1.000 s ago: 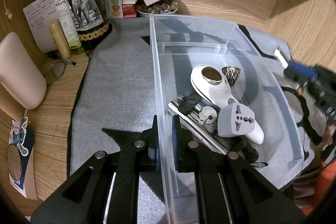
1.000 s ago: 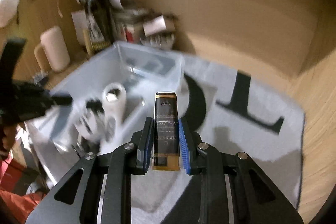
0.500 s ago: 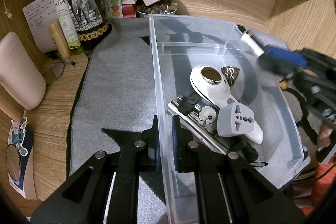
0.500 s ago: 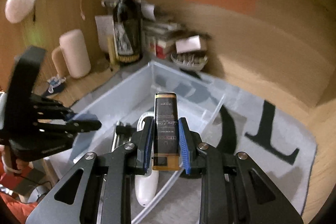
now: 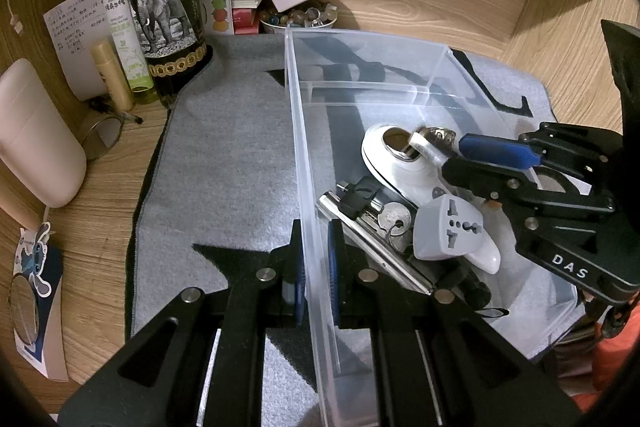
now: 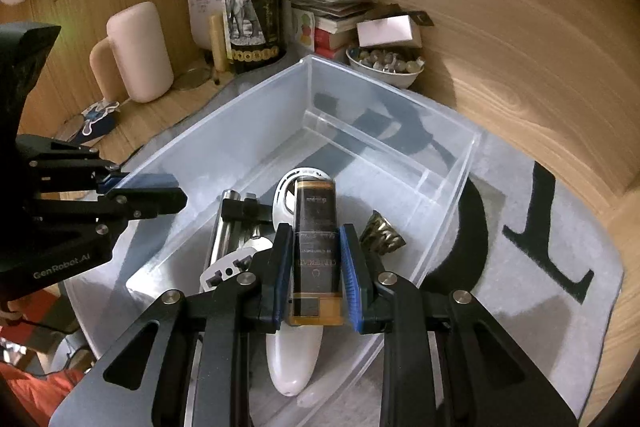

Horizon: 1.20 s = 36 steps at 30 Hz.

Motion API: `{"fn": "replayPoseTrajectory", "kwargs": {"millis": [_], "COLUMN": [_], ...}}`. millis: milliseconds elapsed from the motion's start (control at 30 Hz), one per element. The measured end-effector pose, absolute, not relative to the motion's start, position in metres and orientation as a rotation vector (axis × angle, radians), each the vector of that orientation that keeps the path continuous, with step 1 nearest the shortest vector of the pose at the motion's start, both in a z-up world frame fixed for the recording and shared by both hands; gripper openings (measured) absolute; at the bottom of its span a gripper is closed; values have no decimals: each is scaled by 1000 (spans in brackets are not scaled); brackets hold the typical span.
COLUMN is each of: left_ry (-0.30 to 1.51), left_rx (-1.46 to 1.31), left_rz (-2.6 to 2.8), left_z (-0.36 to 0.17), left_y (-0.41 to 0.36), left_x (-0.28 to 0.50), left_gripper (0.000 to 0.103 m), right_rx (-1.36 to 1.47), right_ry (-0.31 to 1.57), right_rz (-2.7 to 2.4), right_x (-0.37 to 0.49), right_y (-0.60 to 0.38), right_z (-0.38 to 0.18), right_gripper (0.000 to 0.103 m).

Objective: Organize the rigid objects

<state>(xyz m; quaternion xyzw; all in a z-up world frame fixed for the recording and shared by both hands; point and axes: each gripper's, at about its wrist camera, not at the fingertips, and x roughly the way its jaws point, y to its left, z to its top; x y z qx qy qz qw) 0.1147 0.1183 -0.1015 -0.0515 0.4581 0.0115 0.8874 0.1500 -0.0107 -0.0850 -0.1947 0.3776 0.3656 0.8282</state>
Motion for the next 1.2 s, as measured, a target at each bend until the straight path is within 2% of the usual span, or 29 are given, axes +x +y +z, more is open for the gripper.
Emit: {"fn": "replayPoseTrajectory", "kwargs": {"millis": [267,500,633,700,800,867,967,1033,1100,1200], "left_ry": [936,893,842,814,760,709,642,589,539,473], "left_rx": [-85,-93,-95,-106,-117,-115,-105,-97,-75,-62], "left_rz": [35,57,75,67,51,44,34,27,26,10], "left_z": [-97,-81,-68,-59,-44,-32,-17,-7,0,10], "left_y": [117,120,119,117,113,107,99,91,82,69], "left_x": [112,103,93,87,77,68,55,45,36,22], "left_gripper": [8,8,12,14,24,32,50,64,70,89], "right_rx": [-392,-344,-301,-284,-251,-231,-184,-145,-122,-110], "right_ry": [748,660,604,574,528,494,449,411,377,335], "right_rz": [793,765,729,711,682,659,625,610,585,545], "right_x": [135,122,114,108,96,88,75,64,55,43], "right_y": [-16,-34,-48,-56,-70,-81,-97,-109,-119,-131], "right_z": [-67,-40,-26,-19,-8,-1,11,18,24,29], "right_gripper": [25,44,68,72,82,84,92,103,103,103]}}
